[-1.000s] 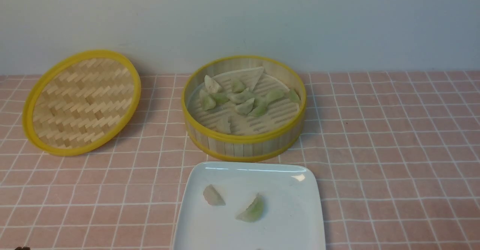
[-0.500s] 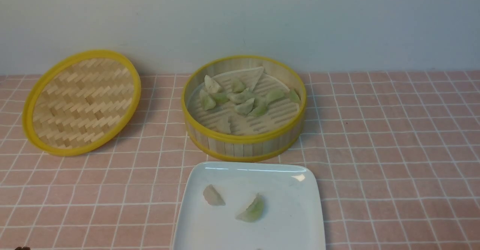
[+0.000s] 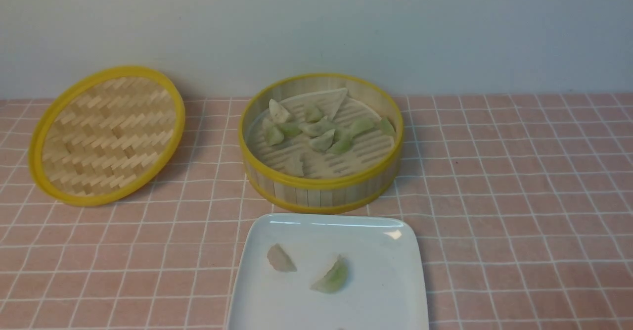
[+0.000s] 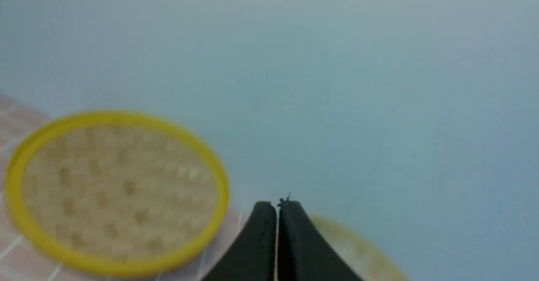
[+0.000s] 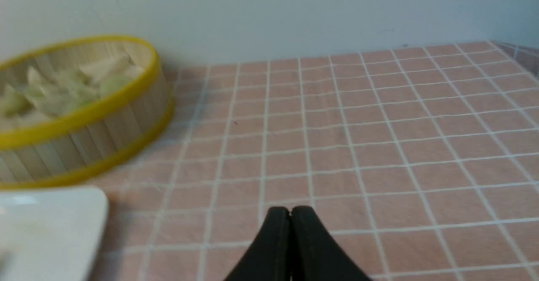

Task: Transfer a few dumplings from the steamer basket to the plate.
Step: Use the left arm to grab a dumpling from the steamer

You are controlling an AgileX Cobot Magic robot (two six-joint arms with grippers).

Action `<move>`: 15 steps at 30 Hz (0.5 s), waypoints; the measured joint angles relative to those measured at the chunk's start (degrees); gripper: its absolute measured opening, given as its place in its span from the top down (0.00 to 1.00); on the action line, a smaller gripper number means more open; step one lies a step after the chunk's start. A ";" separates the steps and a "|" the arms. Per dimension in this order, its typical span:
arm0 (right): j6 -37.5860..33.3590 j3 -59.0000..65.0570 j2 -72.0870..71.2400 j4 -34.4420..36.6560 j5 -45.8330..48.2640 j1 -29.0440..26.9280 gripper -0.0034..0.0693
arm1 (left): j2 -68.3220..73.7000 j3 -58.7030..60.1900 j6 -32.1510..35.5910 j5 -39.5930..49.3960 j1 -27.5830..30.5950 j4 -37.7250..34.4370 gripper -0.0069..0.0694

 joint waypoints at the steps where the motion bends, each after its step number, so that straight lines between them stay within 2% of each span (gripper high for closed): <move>1: 1.11 0.00 0.00 2.34 -2.01 0.00 0.97 | 0.00 -0.38 -0.74 -2.05 0.00 -0.71 0.92; 2: 1.85 0.00 0.00 3.94 -3.10 0.00 0.97 | 0.00 -1.05 -1.30 -2.65 0.00 -1.18 0.92; 3: 4.22 0.00 0.00 9.50 -6.30 0.00 0.97 | 0.00 -3.47 -2.08 -2.31 0.00 -1.51 0.92; 5: 6.40 0.00 0.00 17.24 -11.45 0.00 0.97 | 1.39 -11.96 -2.81 3.71 0.00 -0.74 0.92; 8: 6.92 0.00 0.00 20.88 -14.50 0.00 0.97 | 6.80 -21.45 -2.96 14.24 0.00 1.32 0.92; 10: 7.28 0.00 0.00 22.77 -16.96 0.00 0.97 | 17.47 -35.93 -2.67 34.07 0.00 4.44 0.92; 14: 7.60 -0.10 0.00 24.10 -18.61 0.12 0.97 | 34.11 -50.84 2.27 58.35 0.00 6.53 0.92; 15: 7.58 -1.41 0.00 24.07 -15.32 0.48 0.97 | 41.54 -55.54 6.24 66.07 0.00 6.96 0.92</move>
